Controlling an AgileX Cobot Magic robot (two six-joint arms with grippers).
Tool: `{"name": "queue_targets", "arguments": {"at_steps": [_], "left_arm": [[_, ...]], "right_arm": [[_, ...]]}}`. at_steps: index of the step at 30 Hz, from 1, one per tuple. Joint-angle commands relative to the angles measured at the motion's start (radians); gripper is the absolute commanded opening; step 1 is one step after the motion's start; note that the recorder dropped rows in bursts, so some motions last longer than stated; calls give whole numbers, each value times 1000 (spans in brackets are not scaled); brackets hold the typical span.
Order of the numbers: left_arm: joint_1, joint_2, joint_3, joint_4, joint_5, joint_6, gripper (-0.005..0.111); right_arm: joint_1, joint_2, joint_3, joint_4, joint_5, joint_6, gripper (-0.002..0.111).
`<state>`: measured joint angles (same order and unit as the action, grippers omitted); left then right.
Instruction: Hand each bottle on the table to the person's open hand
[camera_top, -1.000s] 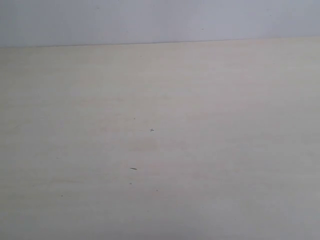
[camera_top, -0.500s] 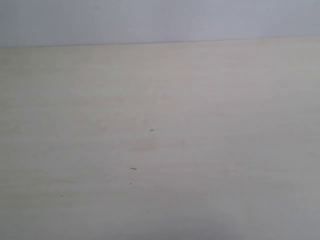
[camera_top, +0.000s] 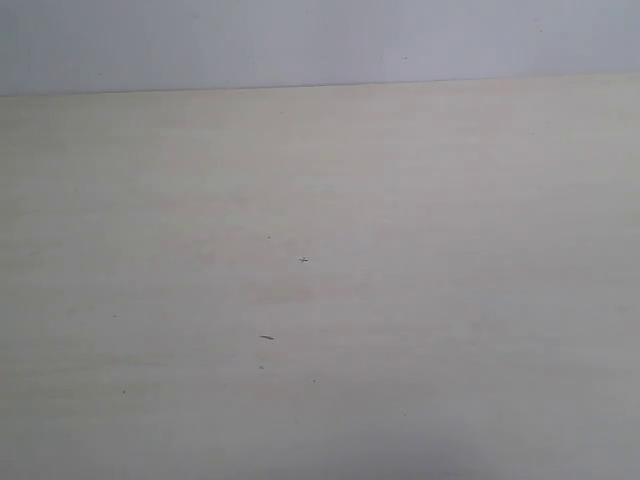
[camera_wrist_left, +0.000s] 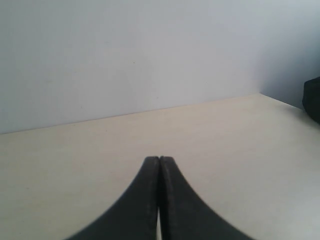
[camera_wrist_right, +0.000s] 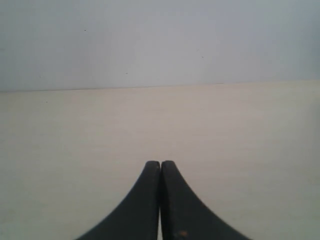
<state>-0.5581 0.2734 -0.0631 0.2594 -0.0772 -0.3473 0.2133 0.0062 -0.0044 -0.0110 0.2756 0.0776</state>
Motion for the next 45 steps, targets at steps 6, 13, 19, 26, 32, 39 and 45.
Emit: {"name": "queue_targets", "arguments": {"at_steps": [6,13,19,26,32,39,45], "left_arm": [[3,-6,5,0,-8,3,0],[3,-6,5,0,-8,3,0],[3,-6,5,0,-8,3,0],[3,-6,5,0,-8,3,0],[67,-13,5,0,-8,5,0],[270,-68,5,0,-8,-2,0],[386,-117,5,0,-8,-2,0]], "right_arm": [[-7,-6,4,5,9,4,0],[-7,-6,4,5,9,4,0],[-7,-6,4,5,9,4,0],[-7,-6,4,5,9,4,0],[-7,-6,4,5,9,4,0],[-7,-6,4,5,9,4,0],[-7,-6,4,5,9,4,0]]}}
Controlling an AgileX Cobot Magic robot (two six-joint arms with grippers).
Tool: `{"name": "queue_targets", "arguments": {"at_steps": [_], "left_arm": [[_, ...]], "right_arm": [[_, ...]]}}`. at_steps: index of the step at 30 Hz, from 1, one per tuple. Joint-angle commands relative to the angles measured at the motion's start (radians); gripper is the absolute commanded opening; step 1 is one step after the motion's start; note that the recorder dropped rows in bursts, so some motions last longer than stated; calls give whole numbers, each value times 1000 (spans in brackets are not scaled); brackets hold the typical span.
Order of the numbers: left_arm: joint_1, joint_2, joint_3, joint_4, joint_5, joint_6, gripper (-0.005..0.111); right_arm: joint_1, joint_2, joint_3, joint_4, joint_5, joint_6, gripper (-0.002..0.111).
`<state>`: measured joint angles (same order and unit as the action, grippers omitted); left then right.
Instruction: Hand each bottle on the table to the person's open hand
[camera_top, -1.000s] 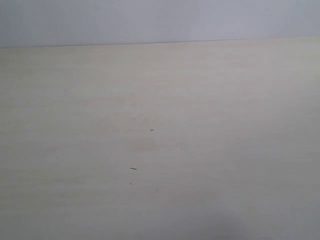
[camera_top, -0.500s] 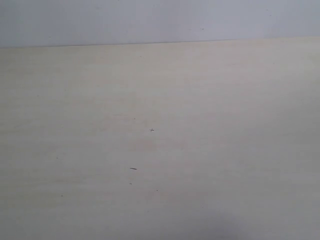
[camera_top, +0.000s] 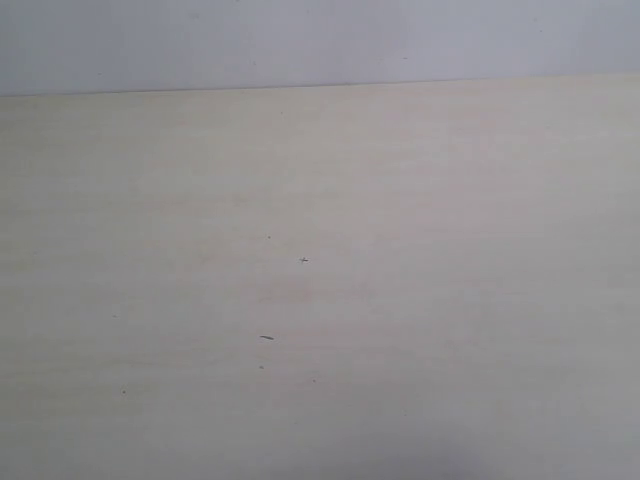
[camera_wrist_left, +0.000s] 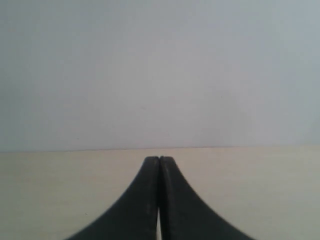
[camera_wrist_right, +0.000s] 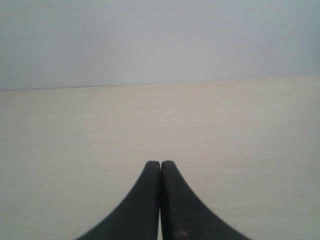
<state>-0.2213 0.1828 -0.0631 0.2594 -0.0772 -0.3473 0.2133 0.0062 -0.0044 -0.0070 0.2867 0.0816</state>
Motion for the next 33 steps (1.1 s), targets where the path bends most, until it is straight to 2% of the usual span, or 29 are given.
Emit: {"name": "queue_targets", "arguments": {"at_steps": [1,8,10,11,13,18,27,33], "left_arm": [[62,-30,5,0,-8,-2,0],[65,-44,5,2,18,45,0],[65,-78,5,2,85,65,0],[65,-138,5,2,176,80,0],[65,-183,5,7,260,81,0],[65,-183,5,-4,418,24,0],[65,-183,7,-4,427,26,0],[65,-183,63,-4,424,26,0]], "right_arm": [[-7,-6,4,1,-2,0,0],[-7,-6,4,1,-2,0,0],[-7,-6,4,1,-2,0,0],[-7,-6,4,1,-2,0,0],[-7,-6,4,1,-2,0,0],[-7,-6,4,1,-2,0,0],[-7,-6,4,1,-2,0,0],[-7,-6,4,1,-2,0,0]]}}
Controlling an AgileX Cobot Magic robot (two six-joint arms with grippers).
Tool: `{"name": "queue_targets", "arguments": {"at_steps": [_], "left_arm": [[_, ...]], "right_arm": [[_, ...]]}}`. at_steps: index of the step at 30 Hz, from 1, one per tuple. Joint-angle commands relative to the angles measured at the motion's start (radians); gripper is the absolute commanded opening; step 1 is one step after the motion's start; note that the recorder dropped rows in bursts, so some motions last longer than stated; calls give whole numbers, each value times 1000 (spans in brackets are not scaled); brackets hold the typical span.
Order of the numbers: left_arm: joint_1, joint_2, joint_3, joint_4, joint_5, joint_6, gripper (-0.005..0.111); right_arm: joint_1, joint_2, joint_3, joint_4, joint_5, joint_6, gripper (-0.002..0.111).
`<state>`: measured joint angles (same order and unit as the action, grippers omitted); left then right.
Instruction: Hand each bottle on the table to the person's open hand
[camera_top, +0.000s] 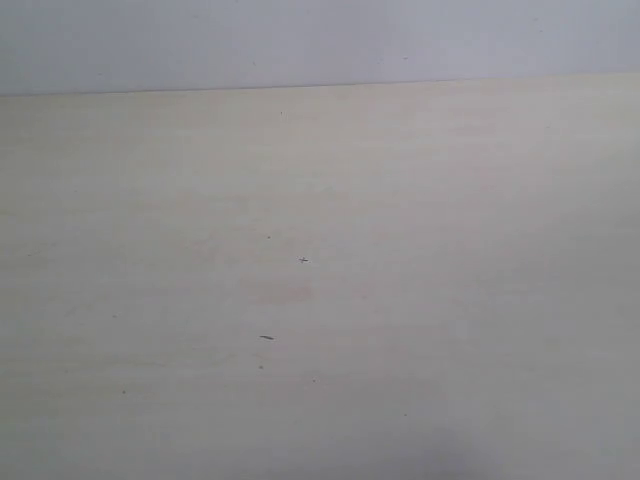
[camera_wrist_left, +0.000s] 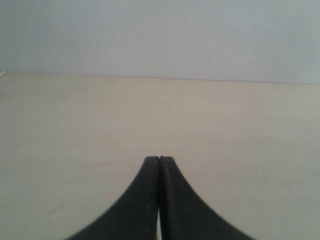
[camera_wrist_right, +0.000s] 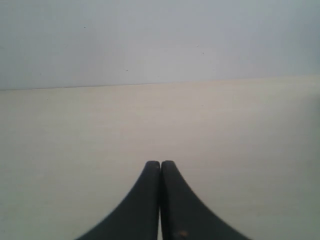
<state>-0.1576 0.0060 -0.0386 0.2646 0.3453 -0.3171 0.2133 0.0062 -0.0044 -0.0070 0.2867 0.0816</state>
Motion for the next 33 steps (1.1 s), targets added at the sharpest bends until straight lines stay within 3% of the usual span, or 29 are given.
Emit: {"name": "queue_targets", "arguments": {"at_steps": [1,16,23,33], "left_arm": [[1,-6,39,-10,4,-4,0],[1,-6,39,-21,18,-2,0],[1,-6,39,-278,16,-2,0],[1,-6,39,-280,16,-2,0]], "right_arm": [[-7,-6,4,1,-2,0,0],[-7,-6,4,7,-4,0,0],[-7,-6,4,7,-4,0,0],[-7,-6,4,7,-4,0,0]]}}
